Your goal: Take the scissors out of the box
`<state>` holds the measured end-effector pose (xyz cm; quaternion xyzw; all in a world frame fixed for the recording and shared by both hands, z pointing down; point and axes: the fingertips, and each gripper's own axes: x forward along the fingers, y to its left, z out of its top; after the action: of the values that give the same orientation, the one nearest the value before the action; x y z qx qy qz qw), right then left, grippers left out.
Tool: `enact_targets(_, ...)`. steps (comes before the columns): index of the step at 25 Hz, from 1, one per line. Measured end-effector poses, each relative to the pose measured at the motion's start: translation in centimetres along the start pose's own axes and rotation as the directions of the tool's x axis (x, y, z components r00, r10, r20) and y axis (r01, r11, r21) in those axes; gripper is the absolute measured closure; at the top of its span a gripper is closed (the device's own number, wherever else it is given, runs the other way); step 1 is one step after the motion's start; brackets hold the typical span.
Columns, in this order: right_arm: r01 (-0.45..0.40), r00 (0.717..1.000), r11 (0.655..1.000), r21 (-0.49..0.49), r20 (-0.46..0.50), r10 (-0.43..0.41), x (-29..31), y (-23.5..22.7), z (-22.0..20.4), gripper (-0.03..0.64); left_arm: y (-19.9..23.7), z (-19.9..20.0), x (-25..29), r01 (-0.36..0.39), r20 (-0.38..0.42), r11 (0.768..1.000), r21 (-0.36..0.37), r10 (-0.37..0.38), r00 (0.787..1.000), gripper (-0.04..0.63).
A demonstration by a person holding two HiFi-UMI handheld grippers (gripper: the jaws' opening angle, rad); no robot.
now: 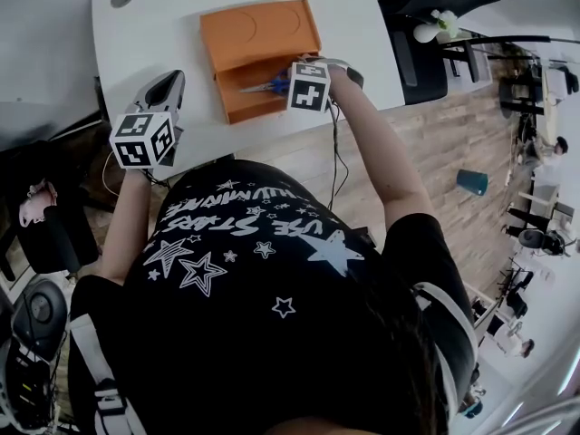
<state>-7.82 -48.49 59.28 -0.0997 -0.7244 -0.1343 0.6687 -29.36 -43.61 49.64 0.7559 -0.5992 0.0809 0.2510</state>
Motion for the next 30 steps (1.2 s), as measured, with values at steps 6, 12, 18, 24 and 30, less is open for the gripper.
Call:
enact_targets(6,-0.009,1.0,1.0,-0.009,-0.019,0.009,0.6,-0.9,-0.7,0.503,0.4,-0.2,1.7,0.002,-0.017,1.0,-0.003,-0.002,1.0,0.577)
enact_targets(12,0.065,0.998,0.998,-0.019,-0.021,-0.065,1.0,0.0,0.5,0.511,0.7,-1.8,0.4,0.021,-0.019,1.0,0.011,-0.021,1.0,0.577)
enact_targets(18,0.183,0.976,0.979,0.093,0.104,-0.192,-1.5,-0.6,1.3,0.512,0.9,-1.6,-0.3,0.034,-0.02,0.999,0.02,-0.034,0.999,0.577)
enact_targets(24,0.275,0.94,0.945,0.178,0.155,-0.303,-4.4,0.1,-0.4,0.512,-0.6,-2.3,-0.1,0.042,-0.023,0.998,0.042,-0.041,0.999,0.577)
enact_targets(30,0.372,0.874,0.881,0.294,0.21,-0.439,-6.7,0.2,-2.8,0.512,-2.8,-1.9,0.4,0.038,-0.006,0.997,0.065,-0.038,0.999,0.577)
